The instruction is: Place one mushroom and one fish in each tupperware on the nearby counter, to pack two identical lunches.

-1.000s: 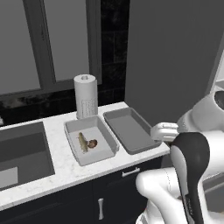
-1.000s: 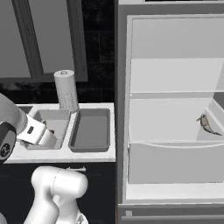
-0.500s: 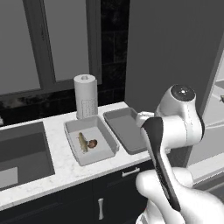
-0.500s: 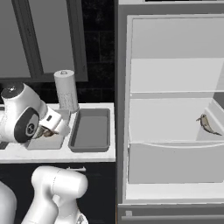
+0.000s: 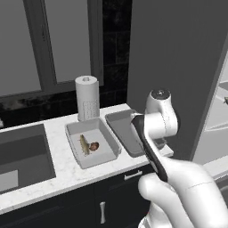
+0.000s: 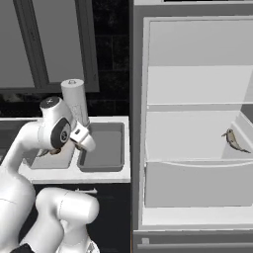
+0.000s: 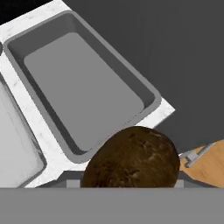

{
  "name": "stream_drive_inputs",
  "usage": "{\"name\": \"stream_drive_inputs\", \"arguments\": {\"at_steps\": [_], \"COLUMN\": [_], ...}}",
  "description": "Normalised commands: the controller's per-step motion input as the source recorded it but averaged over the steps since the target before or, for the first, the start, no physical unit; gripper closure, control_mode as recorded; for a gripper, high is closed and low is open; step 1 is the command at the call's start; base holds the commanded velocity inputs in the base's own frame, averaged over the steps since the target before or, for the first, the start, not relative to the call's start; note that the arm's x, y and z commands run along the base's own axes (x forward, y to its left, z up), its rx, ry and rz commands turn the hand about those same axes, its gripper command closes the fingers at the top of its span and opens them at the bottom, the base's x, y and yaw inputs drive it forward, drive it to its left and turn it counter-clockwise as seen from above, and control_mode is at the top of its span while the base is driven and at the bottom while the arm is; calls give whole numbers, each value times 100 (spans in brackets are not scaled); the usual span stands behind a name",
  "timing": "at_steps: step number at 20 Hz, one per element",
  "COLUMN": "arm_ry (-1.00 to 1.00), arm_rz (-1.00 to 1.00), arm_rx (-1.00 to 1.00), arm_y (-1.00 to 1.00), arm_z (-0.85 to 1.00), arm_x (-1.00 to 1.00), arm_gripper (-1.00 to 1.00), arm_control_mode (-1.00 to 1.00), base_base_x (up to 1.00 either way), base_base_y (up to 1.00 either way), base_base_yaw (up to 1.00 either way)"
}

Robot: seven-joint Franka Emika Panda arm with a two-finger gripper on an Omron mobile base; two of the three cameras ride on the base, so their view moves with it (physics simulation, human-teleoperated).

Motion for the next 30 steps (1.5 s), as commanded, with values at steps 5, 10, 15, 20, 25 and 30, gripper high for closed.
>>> {"name": "stream_drive_inputs", "arguments": {"at_steps": [5, 10, 15, 20, 25, 30], "arm_ry": [0, 0, 0, 0, 0, 0], "arm_rz": [-4, -1, 0, 0, -4, -5], "arm_rx": [0, 0, 0, 0, 0, 0], "arm_y": [0, -9, -19, -5, 0, 0], "arm_z": [-39, -49, -42, -33, -25, -23], "arm_x": [79, 55, 44, 60, 80, 68], "arm_gripper": [100, 100, 100, 100, 100, -100], "arm_control_mode": [-100, -100, -100, -100, -100, -100], "base_base_x": [0, 0, 0, 0, 0, 0], "base_base_y": [0, 0, 0, 0, 0, 0], "base_base_yaw": [0, 0, 0, 0, 0, 0]}}
